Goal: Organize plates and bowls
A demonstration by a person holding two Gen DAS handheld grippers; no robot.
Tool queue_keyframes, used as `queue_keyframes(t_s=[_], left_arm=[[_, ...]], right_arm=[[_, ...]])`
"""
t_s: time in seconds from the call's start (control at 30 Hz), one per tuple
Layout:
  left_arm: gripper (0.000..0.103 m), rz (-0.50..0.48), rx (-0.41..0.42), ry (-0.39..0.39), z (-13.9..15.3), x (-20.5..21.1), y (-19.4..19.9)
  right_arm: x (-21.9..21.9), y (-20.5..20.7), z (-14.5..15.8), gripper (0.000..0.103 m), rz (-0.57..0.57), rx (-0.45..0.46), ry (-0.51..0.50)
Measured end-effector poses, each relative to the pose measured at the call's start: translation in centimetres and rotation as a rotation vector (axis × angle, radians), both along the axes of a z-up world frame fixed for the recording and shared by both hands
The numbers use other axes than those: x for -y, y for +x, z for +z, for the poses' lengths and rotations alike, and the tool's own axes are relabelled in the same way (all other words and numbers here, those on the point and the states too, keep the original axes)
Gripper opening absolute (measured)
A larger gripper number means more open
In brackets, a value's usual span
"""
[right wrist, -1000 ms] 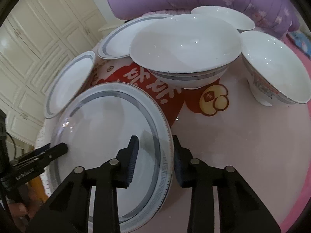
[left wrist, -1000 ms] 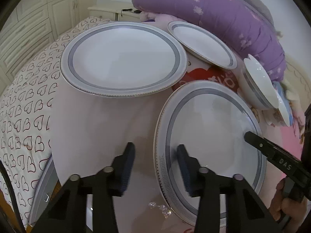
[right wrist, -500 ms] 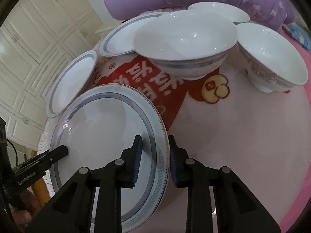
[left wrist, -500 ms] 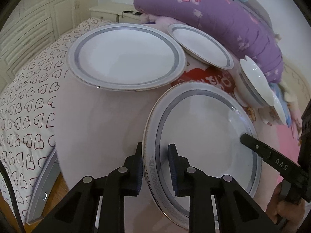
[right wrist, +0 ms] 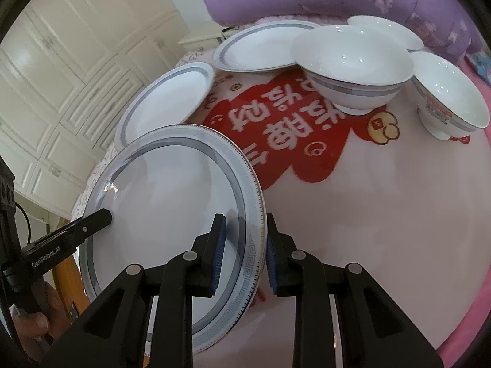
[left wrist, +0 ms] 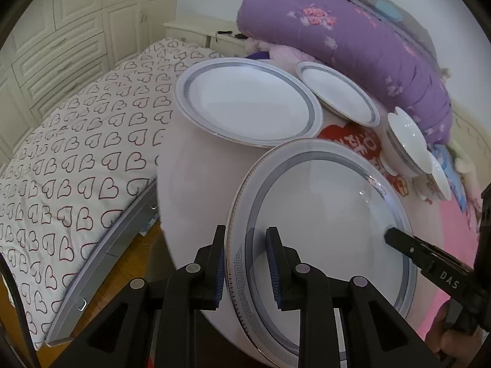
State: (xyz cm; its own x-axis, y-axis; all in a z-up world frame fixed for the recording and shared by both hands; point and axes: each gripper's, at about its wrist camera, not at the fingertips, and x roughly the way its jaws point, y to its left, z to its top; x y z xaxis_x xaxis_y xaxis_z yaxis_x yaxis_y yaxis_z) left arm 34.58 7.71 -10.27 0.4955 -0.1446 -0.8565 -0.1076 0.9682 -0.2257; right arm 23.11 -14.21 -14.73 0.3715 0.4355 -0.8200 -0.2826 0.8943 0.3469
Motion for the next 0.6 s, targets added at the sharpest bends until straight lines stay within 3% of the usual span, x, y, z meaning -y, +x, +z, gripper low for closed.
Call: queue_keyframes(t_s=[0.27,0.6], left_arm=[[0.022,0.026,-0.035,-0.01,-0.5,-1.2,-2.5],[0.024,0.003,-0.043,0.052,-1.9,-0.2,-0.7]], right_arm=[[-1.4,-1.1,-0.5,0.024,0.038,-0.013,-0.018],[-2.1,-1.0,-2.1,0.024,0.05,-0.028,-0.073]])
